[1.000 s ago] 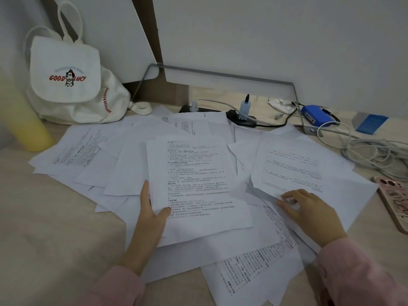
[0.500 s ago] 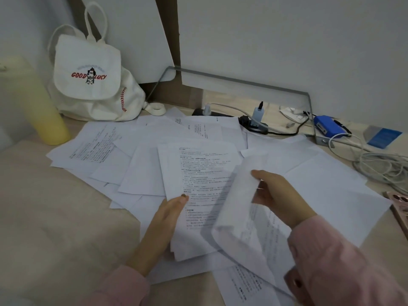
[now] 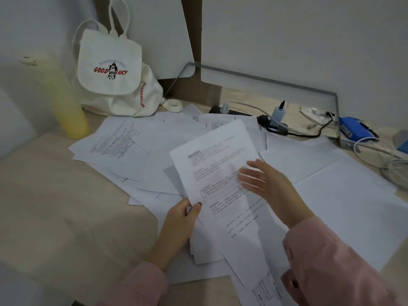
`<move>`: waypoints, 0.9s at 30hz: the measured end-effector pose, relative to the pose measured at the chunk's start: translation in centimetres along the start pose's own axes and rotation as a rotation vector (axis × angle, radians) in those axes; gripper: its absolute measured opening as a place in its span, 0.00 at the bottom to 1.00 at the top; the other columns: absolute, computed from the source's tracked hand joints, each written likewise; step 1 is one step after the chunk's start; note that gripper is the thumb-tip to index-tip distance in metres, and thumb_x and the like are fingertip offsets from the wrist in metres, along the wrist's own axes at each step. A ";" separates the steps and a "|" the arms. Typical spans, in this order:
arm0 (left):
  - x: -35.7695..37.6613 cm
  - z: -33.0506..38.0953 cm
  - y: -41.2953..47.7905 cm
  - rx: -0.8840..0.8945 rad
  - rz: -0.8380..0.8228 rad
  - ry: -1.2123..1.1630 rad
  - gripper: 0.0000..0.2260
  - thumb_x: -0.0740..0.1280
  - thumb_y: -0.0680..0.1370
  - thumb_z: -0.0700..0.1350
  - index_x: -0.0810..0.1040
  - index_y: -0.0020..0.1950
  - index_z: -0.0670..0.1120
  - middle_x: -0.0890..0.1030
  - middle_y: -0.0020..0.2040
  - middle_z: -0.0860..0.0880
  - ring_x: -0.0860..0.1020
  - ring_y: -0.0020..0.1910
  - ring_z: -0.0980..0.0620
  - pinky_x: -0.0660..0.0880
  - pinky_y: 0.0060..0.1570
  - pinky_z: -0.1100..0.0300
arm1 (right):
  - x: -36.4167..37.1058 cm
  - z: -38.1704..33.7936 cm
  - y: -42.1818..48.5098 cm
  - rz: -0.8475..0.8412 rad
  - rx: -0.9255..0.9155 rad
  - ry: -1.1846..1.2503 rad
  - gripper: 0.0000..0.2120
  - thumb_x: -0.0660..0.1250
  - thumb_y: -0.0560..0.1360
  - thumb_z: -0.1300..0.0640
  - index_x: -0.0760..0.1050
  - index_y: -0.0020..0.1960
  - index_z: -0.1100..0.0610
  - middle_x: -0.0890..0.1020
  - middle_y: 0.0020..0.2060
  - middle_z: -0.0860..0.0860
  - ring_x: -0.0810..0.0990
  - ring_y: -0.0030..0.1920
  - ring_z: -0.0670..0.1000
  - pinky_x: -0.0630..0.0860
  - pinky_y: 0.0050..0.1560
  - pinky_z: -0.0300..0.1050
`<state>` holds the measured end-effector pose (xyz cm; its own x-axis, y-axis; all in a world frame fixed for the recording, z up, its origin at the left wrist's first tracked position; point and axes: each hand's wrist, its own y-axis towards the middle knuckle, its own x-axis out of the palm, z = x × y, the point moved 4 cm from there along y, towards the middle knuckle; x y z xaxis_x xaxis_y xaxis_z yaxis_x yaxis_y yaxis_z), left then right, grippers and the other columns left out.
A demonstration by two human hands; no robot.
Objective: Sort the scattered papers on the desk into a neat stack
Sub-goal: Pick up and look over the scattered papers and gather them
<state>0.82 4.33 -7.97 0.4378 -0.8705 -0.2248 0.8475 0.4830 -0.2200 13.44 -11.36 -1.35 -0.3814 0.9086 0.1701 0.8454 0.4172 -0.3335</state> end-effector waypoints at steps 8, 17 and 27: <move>-0.1 0.4 0.4 -0.038 0.104 -0.077 0.14 0.60 0.79 0.47 0.75 0.49 0.36 0.77 0.41 0.44 0.74 0.40 0.50 0.69 0.41 0.58 | -8.4 1.8 -3.0 0.279 -0.073 -1.226 0.28 0.69 0.72 0.51 0.65 0.69 0.56 0.67 0.69 0.58 0.68 0.66 0.60 0.66 0.65 0.52; -0.5 2.1 1.3 0.077 0.254 0.032 0.14 0.61 0.79 0.47 0.65 0.37 0.41 0.66 0.30 0.48 0.64 0.30 0.53 0.62 0.25 0.71 | -10.2 3.4 -5.1 0.207 0.019 -1.369 0.34 0.68 0.72 0.49 0.58 0.73 0.54 0.61 0.73 0.55 0.60 0.71 0.59 0.60 0.69 0.52; -0.8 1.4 2.4 0.016 0.209 -0.081 0.07 0.64 0.77 0.46 0.69 0.52 0.47 0.77 0.44 0.53 0.76 0.42 0.56 0.72 0.42 0.61 | -11.3 3.6 -5.4 0.212 0.006 -1.585 0.33 0.60 0.76 0.51 0.48 0.75 0.51 0.58 0.74 0.51 0.62 0.71 0.53 0.69 0.63 0.47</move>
<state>2.94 6.06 -6.95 0.6268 -0.7564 -0.1872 0.7399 0.6531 -0.1615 11.85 -23.86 -4.81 -0.2513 0.0448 -0.9669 0.9312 0.2838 -0.2288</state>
